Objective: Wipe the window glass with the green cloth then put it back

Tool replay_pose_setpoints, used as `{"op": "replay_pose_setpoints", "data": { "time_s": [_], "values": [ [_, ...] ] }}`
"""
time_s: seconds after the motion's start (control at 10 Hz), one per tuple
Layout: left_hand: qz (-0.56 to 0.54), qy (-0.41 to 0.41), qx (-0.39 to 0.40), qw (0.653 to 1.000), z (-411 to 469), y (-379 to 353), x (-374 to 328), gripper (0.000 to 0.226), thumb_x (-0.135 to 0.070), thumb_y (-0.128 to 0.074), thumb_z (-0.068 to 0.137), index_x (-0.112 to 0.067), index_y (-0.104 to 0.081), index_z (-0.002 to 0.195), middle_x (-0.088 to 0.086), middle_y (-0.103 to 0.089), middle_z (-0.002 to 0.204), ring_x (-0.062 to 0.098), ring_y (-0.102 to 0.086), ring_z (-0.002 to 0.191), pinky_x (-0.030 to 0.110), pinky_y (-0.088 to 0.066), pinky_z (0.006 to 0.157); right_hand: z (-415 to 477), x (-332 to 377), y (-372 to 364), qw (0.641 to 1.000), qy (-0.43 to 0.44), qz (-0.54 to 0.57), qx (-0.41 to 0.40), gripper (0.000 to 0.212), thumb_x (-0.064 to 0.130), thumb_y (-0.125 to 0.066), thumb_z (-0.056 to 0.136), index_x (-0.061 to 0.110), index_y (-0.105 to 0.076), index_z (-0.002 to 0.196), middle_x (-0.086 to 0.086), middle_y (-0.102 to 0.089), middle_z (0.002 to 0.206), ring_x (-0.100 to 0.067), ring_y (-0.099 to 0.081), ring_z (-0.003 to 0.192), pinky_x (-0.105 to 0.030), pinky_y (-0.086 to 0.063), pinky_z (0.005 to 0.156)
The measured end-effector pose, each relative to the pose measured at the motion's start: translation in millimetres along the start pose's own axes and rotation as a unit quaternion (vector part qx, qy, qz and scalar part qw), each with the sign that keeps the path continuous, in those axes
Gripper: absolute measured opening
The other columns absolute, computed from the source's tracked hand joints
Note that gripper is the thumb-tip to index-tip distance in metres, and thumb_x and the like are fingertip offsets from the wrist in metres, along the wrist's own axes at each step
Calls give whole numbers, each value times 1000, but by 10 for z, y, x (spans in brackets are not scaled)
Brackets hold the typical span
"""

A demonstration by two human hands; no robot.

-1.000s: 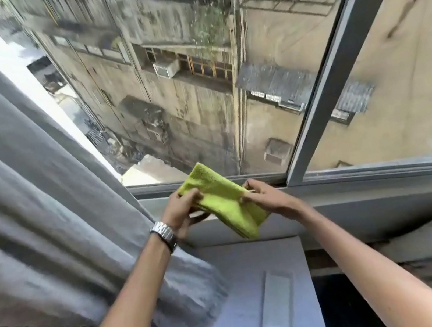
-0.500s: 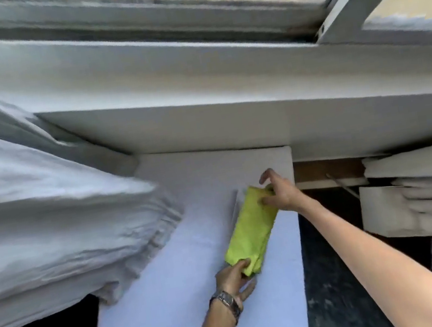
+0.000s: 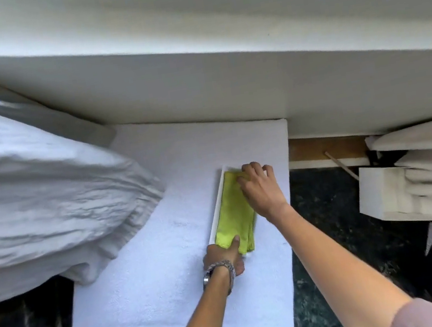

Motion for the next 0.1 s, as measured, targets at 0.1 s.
{"op": "replay_pose_setpoints", "data": {
  "time_s": [0.1],
  "values": [
    [118,-114,-90,982,-369,313,-327,52,-59,-57,91,-8,-66,86,14,-76,95,32,-72,91,40,-60,87,-20,80,503,998,6,-11,-63,35,18,-56,100,14,-54,135,-15,-50,145,-36,-47,131,-49,-42,106]
  ]
}}
Point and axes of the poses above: each hand's wrist, its own z-axis towards the middle knuckle, its own y-axis out of the back of the hand, x = y × z, the point moved 4 cm from there along z, towards the middle knuckle
